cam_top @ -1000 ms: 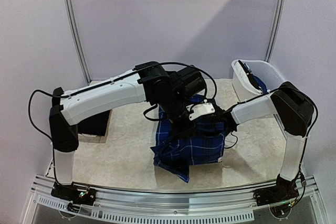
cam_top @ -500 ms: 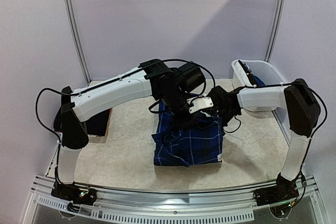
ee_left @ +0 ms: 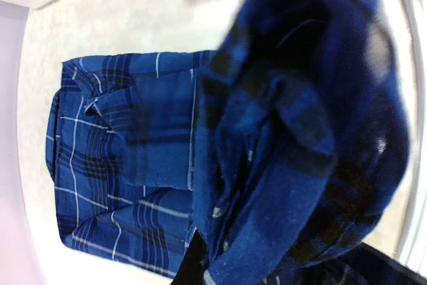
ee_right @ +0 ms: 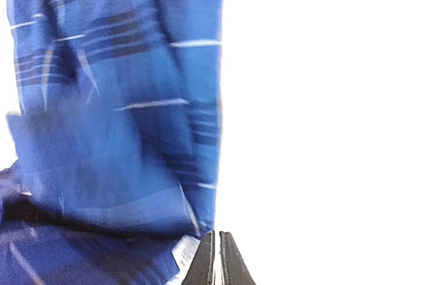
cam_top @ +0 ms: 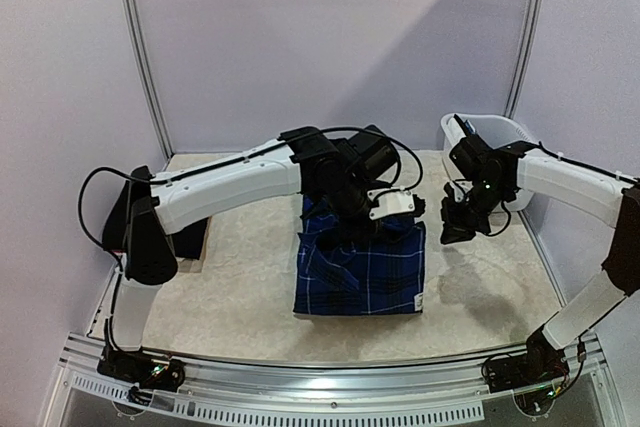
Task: Fold and stack the mixed laundry pile
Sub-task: Fold the rectangle-folded shirt at the center of the board.
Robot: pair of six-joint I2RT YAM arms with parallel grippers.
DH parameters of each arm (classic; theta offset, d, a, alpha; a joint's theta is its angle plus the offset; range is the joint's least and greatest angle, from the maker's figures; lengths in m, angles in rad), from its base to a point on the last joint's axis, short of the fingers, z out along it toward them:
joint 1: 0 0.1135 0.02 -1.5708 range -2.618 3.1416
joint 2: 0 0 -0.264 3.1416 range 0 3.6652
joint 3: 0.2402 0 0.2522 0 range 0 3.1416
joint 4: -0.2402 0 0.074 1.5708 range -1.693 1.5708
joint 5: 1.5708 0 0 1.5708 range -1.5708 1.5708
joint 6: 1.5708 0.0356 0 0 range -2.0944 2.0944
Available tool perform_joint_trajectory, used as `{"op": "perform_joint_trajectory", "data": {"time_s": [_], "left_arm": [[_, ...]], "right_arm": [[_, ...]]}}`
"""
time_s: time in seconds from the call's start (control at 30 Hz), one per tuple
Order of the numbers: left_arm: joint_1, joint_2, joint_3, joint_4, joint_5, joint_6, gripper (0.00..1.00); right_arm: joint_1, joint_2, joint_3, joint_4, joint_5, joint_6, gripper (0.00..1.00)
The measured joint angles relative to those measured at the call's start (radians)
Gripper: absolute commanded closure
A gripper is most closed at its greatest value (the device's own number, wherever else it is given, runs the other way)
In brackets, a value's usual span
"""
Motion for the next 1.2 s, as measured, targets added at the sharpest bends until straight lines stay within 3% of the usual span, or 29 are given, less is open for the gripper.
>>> {"op": "perform_joint_trajectory", "data": {"time_s": [0.27,0.53,0.6,0.67,0.7,0.8,0.87,1.2], "left_arm": [[0.02,0.116,-0.026,0.084,-0.054,0.05,1.0],[0.035,0.146,-0.045,0.163,-0.136,0.078,0.97],[0.037,0.159,-0.045,0.188,-0.158,0.081,0.89],[0.039,0.177,-0.042,0.207,-0.176,0.076,0.62],[0.041,0.188,-0.039,0.215,-0.183,0.072,0.57],[0.048,0.232,-0.012,0.229,-0.207,0.031,0.28],[0.056,0.251,0.006,0.229,-0.219,0.003,0.02],[0.1,0.228,0.148,0.186,-0.277,-0.213,0.0]], "right_arm": [[-0.005,-0.073,-0.112,-0.046,0.061,0.044,0.97],[-0.005,-0.085,-0.12,-0.048,0.064,0.055,0.98],[-0.005,-0.085,-0.12,-0.047,0.064,0.056,0.98],[-0.005,-0.085,-0.12,-0.047,0.064,0.056,0.97],[-0.005,-0.085,-0.12,-0.046,0.064,0.055,0.97],[-0.005,-0.085,-0.119,-0.035,0.048,0.052,0.96],[-0.005,-0.086,-0.118,-0.023,0.034,0.048,0.95],[-0.005,-0.109,-0.057,0.076,-0.021,0.022,0.9]]}}
